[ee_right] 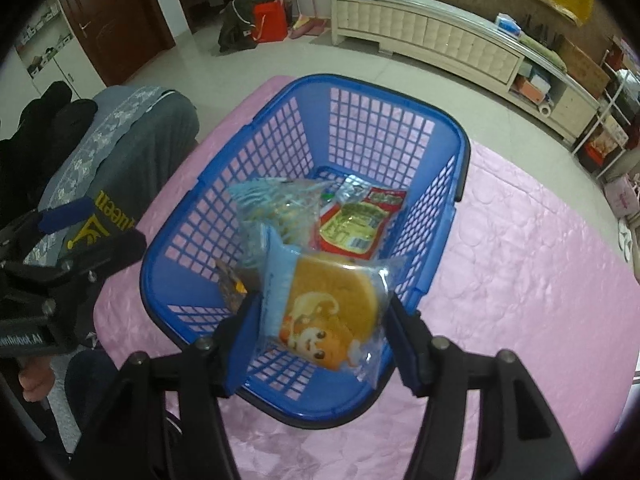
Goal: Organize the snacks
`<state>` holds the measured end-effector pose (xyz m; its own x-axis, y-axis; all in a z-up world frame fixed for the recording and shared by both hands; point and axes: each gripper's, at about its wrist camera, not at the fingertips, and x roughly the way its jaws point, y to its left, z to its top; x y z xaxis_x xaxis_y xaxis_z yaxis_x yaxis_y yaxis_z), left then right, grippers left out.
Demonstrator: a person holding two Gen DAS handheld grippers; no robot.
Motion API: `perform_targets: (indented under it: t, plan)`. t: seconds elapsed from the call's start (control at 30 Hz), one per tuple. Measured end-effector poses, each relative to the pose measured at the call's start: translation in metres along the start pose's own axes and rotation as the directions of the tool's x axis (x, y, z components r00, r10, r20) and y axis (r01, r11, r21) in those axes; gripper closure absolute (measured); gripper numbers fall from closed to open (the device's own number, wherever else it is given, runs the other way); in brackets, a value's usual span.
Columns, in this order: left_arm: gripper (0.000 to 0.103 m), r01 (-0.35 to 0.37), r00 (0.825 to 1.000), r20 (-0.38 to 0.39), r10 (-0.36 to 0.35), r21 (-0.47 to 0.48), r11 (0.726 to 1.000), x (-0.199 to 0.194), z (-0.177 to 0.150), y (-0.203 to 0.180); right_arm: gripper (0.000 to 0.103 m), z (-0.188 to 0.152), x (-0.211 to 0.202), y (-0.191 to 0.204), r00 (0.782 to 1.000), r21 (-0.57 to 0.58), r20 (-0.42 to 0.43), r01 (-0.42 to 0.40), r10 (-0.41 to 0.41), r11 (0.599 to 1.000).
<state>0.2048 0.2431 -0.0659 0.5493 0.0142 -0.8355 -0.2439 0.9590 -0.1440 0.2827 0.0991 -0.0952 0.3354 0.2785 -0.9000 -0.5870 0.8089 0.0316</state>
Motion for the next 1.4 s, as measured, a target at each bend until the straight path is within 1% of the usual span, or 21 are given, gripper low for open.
perform_targets:
  t: [0.07, 0.13, 0.27, 0.33, 0.47, 0.53, 0.63, 0.67, 0.77, 0.83, 0.9, 0.93, 0.97, 1.07, 1.2, 1.23, 1.3, 1.33, 1.4]
  plan:
    - [0.000, -0.007, 1.000, -0.002, 0.007, 0.004, 1.000, 0.001, -0.001, 0.000, 0.029, 0.000, 0.001, 0.001, 1.000, -0.003, 0.002, 0.009, -0.009, 1.000]
    - [0.000, -0.014, 1.000, 0.011, 0.014, 0.018, 1.000, -0.002, -0.003, -0.003, 0.026, -0.001, -0.001, 0.000, 1.000, 0.001, 0.011, 0.018, -0.018, 1.000]
    - [0.000, -0.013, 0.999, 0.044, 0.010, 0.072, 0.997, -0.013, -0.009, -0.014, 0.022, -0.008, -0.017, -0.002, 0.997, -0.003, 0.070, 0.033, -0.033, 0.999]
    - [0.000, -0.024, 0.998, 0.063, 0.018, 0.090, 0.996, -0.019, -0.014, -0.022, 0.021, -0.012, -0.025, -0.004, 0.995, 0.000, 0.097, 0.023, -0.023, 1.000]
    - [0.000, 0.009, 0.994, 0.106, -0.016, 0.065, 0.998, -0.031, -0.029, -0.031, 0.019, -0.030, -0.051, -0.014, 0.978, 0.045, 0.207, 0.026, -0.035, 0.999]
    - [0.000, 0.015, 0.989, 0.148, -0.027, 0.082, 0.997, -0.039, -0.043, -0.041, 0.018, -0.045, -0.064, -0.018, 0.962, 0.068, 0.266, 0.041, -0.058, 0.997]
    - [0.000, -0.014, 0.980, 0.198, -0.004, 0.091, 0.996, -0.048, -0.063, -0.055, 0.018, -0.072, -0.082, -0.029, 0.936, 0.111, 0.335, 0.075, -0.108, 0.991]
    - [0.000, -0.002, 0.979, 0.204, -0.017, 0.094, 0.996, -0.051, -0.070, -0.061, 0.017, -0.086, -0.091, -0.034, 0.922, 0.142, 0.367, 0.076, -0.124, 0.987]
    - [0.000, 0.027, 0.972, 0.230, -0.047, 0.086, 0.996, -0.062, -0.090, -0.076, 0.015, -0.111, -0.105, -0.044, 0.900, 0.183, 0.406, 0.091, -0.160, 0.979]
    - [0.000, 0.034, 0.965, 0.258, -0.056, 0.087, 0.996, -0.068, -0.103, -0.086, 0.015, -0.128, -0.115, -0.049, 0.883, 0.197, 0.435, 0.098, -0.177, 0.975]
    - [0.000, 0.020, 0.959, 0.280, -0.043, 0.087, 0.996, -0.073, -0.114, -0.094, 0.014, -0.146, -0.123, -0.053, 0.863, 0.210, 0.457, 0.130, -0.214, 0.969]
    - [0.000, 0.014, 0.955, 0.295, -0.040, 0.090, 0.996, -0.076, -0.120, -0.097, 0.013, -0.161, -0.130, -0.055, 0.846, 0.225, 0.477, 0.143, -0.237, 0.964]
    - [0.000, 0.012, 0.951, 0.306, -0.040, 0.092, 0.996, -0.078, -0.124, -0.100, 0.011, -0.161, -0.130, -0.055, 0.846, 0.225, 0.477, 0.143, -0.237, 0.964]
    - [0.000, 0.028, 0.941, 0.334, -0.056, 0.088, 0.996, -0.088, -0.140, -0.107, 0.005, -0.182, -0.139, -0.059, 0.823, 0.245, 0.503, 0.157, -0.264, 0.957]
    - [0.000, 0.016, 0.924, 0.379, -0.057, 0.109, 0.994, -0.106, -0.161, -0.122, 0.003, -0.205, -0.157, -0.060, 0.782, 0.279, 0.548, 0.164, -0.297, 0.946]
    - [0.000, 0.001, 0.919, 0.391, -0.047, 0.117, 0.993, -0.110, -0.164, -0.125, 0.001, -0.211, -0.163, -0.060, 0.772, 0.287, 0.562, 0.157, -0.299, 0.945]
    - [0.000, -0.045, 0.910, 0.414, -0.017, 0.139, 0.989, -0.119, -0.172, -0.134, 0.000, -0.223, -0.172, -0.059, 0.750, 0.300, 0.588, 0.145, -0.302, 0.943]
    - [0.000, -0.050, 0.908, 0.418, -0.016, 0.146, 0.988, -0.123, -0.175, -0.136, 0.000, -0.227, -0.176, -0.058, 0.742, 0.303, 0.598, 0.142, -0.304, 0.942]
    - [0.000, -0.033, 0.904, 0.427, -0.033, 0.147, 0.989, -0.134, -0.182, -0.138, 0.000, -0.239, -0.186, -0.054, 0.718, 0.295, 0.633, 0.123, -0.290, 0.948]
